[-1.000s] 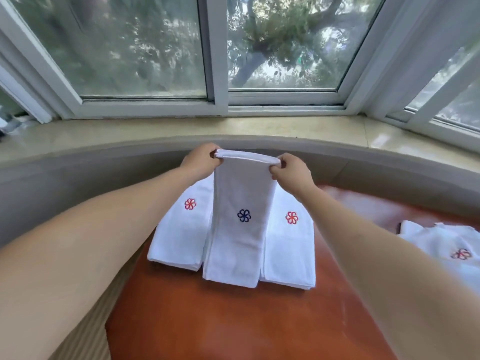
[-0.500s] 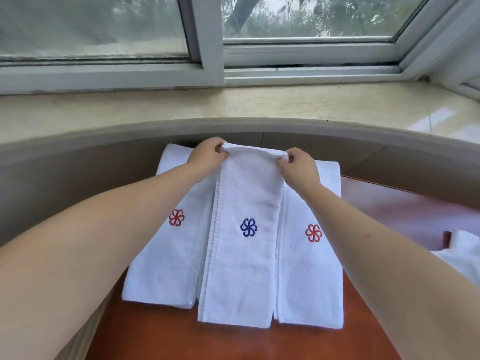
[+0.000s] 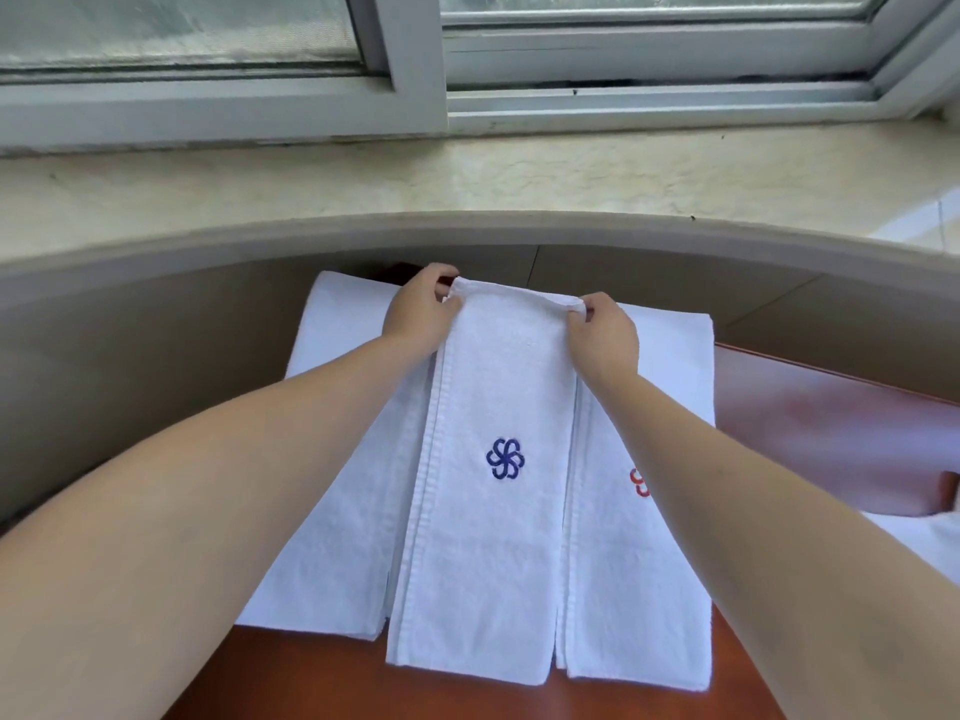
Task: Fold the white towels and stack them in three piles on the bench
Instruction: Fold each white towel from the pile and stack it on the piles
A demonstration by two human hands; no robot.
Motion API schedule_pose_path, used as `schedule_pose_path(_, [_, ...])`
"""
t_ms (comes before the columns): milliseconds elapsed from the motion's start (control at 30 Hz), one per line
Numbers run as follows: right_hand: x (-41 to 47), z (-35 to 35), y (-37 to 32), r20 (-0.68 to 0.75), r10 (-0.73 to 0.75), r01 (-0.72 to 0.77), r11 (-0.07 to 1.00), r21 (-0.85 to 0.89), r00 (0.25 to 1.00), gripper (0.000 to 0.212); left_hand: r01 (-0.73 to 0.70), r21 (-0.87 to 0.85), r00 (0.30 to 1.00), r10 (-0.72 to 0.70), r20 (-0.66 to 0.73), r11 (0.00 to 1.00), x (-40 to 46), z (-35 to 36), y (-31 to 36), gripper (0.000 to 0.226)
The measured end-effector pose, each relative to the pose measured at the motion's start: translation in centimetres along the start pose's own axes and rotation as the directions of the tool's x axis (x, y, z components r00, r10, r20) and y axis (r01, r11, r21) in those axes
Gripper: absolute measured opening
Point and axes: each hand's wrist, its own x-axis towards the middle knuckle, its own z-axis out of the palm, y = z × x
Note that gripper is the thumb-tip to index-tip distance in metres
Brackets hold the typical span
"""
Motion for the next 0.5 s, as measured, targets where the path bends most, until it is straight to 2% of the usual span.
schedule_pose_path(100, [-1.9,0.0,0.2,0.059,0.022,-0.033,0.983,0.181,0.998,0.053,-0.055,0.093,0.998,0.055,0.000,0.994,-1.2,-0.2,0.1,0.054])
schedule_pose_path(167, [-4.5,0.0,0.7,0.084,-0.096,0.081,0.984,0.159,0.992,0.071,-0.188,0.316,0.982,0.187,0.035,0.930,-3.1,-0.2,-0.4,0.062])
schedule_pose_path(200, [-5.9,0.1,1.2,0.110,-0.180,0.172,0.982,0.079,0.978,0.075,-0.282,0.451,0.958,0.269,0.095,0.847,-4.4,-0.2,-0.7,0.066])
schedule_pose_path(267, [-8.6,0.5,2.6,0.228,-0.339,0.376,0.916,-0.142,0.913,0.079,-0.494,0.620,0.869,0.368,0.330,0.609,-7.2,-0.2,-1.8,0.075])
schedule_pose_path(333, [-11.4,1.0,4.0,0.390,-0.378,0.505,0.808,-0.304,0.840,0.078,-0.632,0.640,0.774,0.316,0.549,0.437,-10.2,-0.1,-3.3,0.083])
schedule_pose_path(367, [-12.8,1.3,4.7,0.438,-0.359,0.523,0.778,-0.348,0.825,0.076,-0.656,0.635,0.750,0.259,0.609,0.407,-11.7,-0.1,-4.0,0.085])
schedule_pose_path(433, [-15.1,1.6,5.8,0.455,-0.332,0.525,0.748,-0.406,0.826,0.071,-0.652,0.650,0.747,0.187,0.638,0.390,-14.4,-0.2,-5.2,0.083])
schedule_pose_path(500, [-17.2,1.8,6.6,0.466,-0.318,0.533,0.709,-0.461,0.826,0.069,-0.637,0.682,0.764,0.174,0.622,0.359,-16.8,-0.3,-6.0,0.073])
